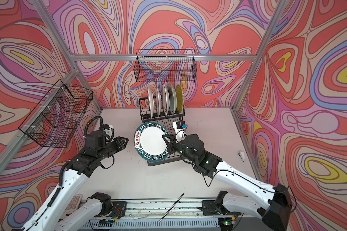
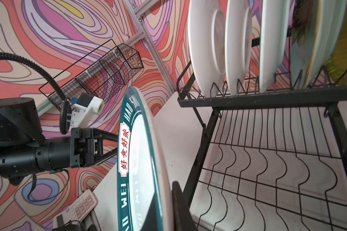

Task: Load the plates into the dish rack
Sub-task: 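Lift the plate with the right gripper and carry it over the rack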

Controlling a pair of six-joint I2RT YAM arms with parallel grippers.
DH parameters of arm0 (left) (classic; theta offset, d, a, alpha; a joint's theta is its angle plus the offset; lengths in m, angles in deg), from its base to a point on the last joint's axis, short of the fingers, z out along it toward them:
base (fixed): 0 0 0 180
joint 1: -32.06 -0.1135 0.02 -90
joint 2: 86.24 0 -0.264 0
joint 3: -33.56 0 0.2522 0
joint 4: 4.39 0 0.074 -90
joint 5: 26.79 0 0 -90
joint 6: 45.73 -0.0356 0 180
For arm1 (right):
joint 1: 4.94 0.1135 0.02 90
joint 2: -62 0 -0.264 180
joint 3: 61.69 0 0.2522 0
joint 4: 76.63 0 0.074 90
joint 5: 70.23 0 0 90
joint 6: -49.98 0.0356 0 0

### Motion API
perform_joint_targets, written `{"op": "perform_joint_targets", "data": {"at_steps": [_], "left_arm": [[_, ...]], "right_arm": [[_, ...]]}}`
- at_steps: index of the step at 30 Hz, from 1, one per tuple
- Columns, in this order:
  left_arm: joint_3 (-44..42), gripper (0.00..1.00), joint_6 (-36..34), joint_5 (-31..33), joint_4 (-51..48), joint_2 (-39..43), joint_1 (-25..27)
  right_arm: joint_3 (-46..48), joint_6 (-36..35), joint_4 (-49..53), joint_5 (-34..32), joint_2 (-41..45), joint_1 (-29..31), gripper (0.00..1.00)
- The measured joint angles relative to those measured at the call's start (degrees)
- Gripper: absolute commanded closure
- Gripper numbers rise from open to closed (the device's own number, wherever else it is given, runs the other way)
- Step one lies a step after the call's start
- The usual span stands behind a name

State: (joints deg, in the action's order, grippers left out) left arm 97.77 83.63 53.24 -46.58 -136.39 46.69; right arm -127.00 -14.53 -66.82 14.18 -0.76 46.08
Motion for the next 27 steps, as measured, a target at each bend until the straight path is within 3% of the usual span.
{"op": "perform_joint_targets", "data": {"at_steps": [6,12,20,27], "left_arm": [[-1.38,0.7,1.14,0.02,0.17,0.2,0.02],[-1.38,0.69,1.16,0.09,0.0,1.33,0.02],[-1.38,0.69,0.94,0.15,-1.42,2.08,0.02],[-0.35,0.69,-0.37,1.6,-4.92,2.29,0.07]], "right_arm": [[-7.67,-4.59,-1.18,-13.51,-6.51,6.56,1.0],[-15.74,-7.52,-1.77,-24.46,-12.24,9.14,1.0],[-23.67,-13.51,-2.89,-34.64,-18.01,11.65,1.0],[-31.85,-23.15,-6.93,-43.89,-24.06,14.99,1.0]]}}
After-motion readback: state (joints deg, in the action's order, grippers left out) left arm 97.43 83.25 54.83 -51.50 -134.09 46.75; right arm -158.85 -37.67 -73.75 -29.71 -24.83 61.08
